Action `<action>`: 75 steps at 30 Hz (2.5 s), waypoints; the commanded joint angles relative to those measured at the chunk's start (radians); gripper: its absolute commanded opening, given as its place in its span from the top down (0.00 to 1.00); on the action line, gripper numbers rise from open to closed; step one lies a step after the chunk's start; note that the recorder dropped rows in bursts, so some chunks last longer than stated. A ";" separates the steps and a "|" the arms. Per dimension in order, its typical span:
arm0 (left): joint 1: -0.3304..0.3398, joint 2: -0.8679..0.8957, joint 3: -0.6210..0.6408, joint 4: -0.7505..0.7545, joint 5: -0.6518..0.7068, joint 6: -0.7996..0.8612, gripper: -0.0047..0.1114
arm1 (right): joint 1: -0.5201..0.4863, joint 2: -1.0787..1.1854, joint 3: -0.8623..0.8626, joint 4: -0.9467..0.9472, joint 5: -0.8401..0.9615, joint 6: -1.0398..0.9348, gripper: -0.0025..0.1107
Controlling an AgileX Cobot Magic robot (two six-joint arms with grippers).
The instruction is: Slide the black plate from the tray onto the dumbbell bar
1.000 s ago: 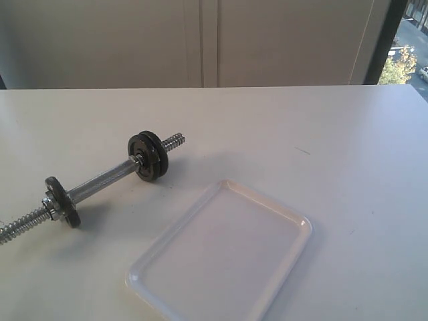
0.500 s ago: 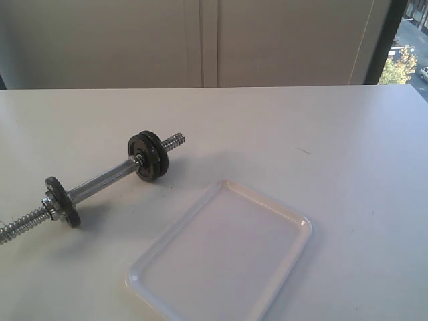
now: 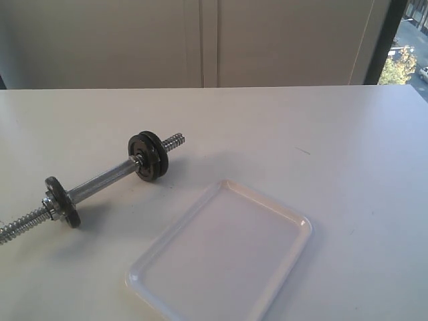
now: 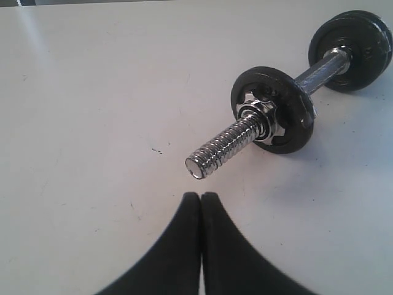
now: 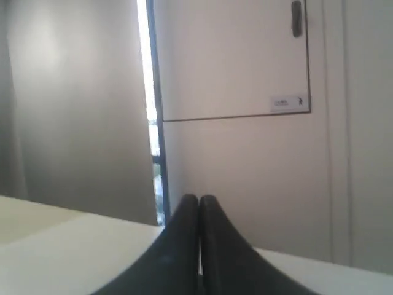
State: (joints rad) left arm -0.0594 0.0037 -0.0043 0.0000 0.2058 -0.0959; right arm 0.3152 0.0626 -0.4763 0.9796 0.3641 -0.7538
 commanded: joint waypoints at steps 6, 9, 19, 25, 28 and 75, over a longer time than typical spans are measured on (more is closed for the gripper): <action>-0.007 -0.004 0.004 0.000 0.004 -0.002 0.96 | -0.052 -0.063 0.198 -1.155 -0.013 1.118 0.98; -0.007 -0.004 0.004 0.000 0.004 -0.002 0.96 | -0.079 -0.063 0.258 -1.157 -0.013 1.116 0.98; -0.007 -0.004 0.004 0.000 0.004 -0.002 0.96 | -0.166 -0.063 0.435 -1.089 0.055 0.985 0.98; -0.007 -0.004 0.004 0.000 0.004 -0.002 0.96 | -0.166 -0.063 0.476 -0.927 -0.046 0.983 0.98; -0.007 -0.004 0.004 0.000 0.004 -0.002 0.96 | -0.190 -0.063 0.476 -0.947 -0.022 0.898 0.98; -0.007 -0.004 0.004 0.000 0.004 -0.002 0.96 | -0.272 -0.063 0.476 -0.930 -0.028 0.738 0.98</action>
State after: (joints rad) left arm -0.0594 0.0037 -0.0043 0.0000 0.2062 -0.0959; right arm 0.0305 0.0054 -0.0022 0.0461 0.3480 -0.0200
